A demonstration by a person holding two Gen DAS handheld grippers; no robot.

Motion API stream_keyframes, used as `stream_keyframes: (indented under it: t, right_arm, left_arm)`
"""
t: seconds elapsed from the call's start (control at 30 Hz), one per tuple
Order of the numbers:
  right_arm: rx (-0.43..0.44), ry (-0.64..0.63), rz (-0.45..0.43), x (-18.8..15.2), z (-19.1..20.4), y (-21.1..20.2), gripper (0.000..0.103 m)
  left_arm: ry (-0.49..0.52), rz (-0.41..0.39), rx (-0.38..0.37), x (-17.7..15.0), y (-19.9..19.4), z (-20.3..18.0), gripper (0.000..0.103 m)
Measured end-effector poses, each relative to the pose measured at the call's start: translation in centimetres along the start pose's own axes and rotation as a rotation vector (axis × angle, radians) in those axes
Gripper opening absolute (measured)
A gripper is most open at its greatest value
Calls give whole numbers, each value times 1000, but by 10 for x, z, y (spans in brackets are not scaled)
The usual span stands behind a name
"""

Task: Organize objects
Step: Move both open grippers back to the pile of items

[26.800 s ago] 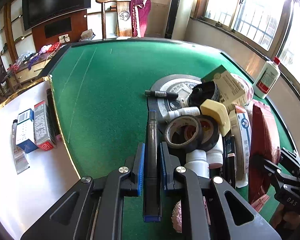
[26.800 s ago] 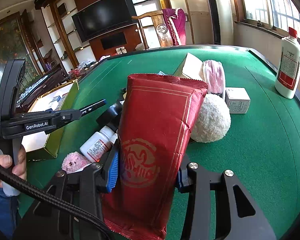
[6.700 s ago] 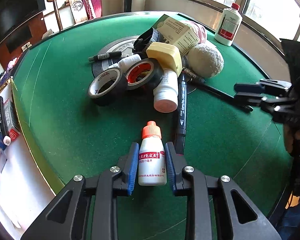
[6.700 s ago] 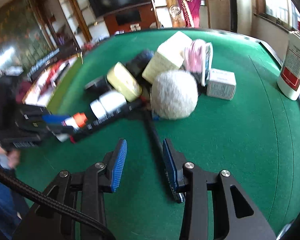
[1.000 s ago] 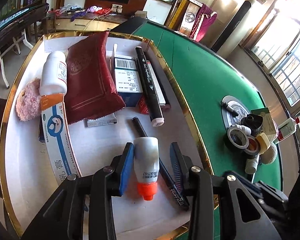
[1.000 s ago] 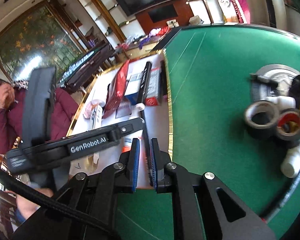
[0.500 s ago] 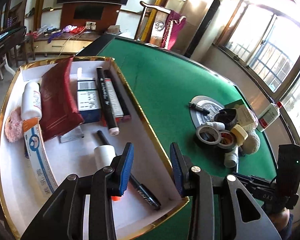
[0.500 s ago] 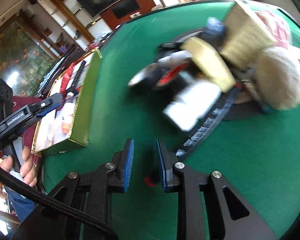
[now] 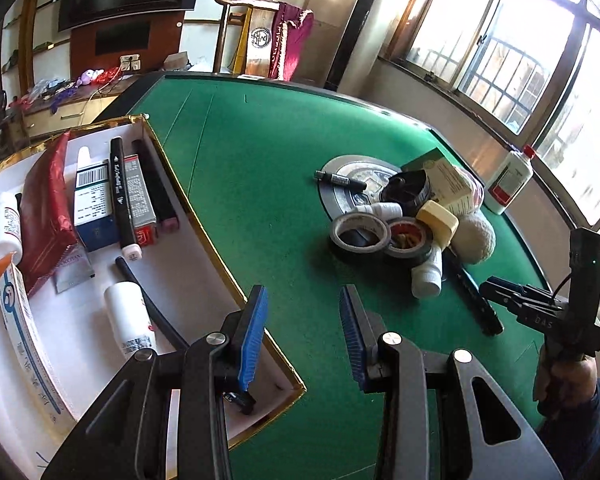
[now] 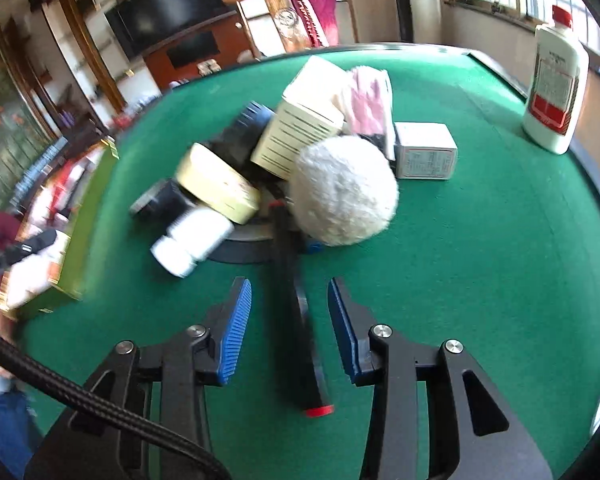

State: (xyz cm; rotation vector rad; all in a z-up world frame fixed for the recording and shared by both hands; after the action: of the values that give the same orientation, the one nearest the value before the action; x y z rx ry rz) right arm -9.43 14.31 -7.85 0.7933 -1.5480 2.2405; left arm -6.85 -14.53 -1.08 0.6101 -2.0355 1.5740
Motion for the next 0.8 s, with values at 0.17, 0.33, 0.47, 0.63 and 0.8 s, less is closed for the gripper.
stream_keyframes:
  t: [0.17, 0.33, 0.47, 0.63, 0.8]
  right_arm:
    - [-17, -81, 37, -5, 4, 11, 35]
    - [-54, -231, 44, -7, 18, 16, 12]
    - [48, -150, -23, 3, 7, -8, 12]
    - [147, -59, -56, 4, -5, -22, 12]
    - [194, -28, -80, 3, -13, -33, 12]
  left_arm:
    - [36, 13, -11, -4, 3, -10, 32]
    - [97, 49, -66, -12, 9, -36, 32]
    - [214, 84, -79, -19, 21, -84, 32]
    - [337, 143, -22, -17, 49, -130, 32]
    - [354, 165, 67, -9, 69, -141, 32]
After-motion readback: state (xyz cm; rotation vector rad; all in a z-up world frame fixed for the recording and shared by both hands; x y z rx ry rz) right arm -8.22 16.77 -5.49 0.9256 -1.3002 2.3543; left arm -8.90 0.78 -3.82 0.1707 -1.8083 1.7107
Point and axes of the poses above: each gripper's, at about its wrist camera, not at the fingertips, and y roughly the way its jaws point, z to its left, x to its top, the point moved 4 cm from there along y, roughly the way its jaws point, and after that the axes turned 5 degrees about x, right-handed, at the moved point
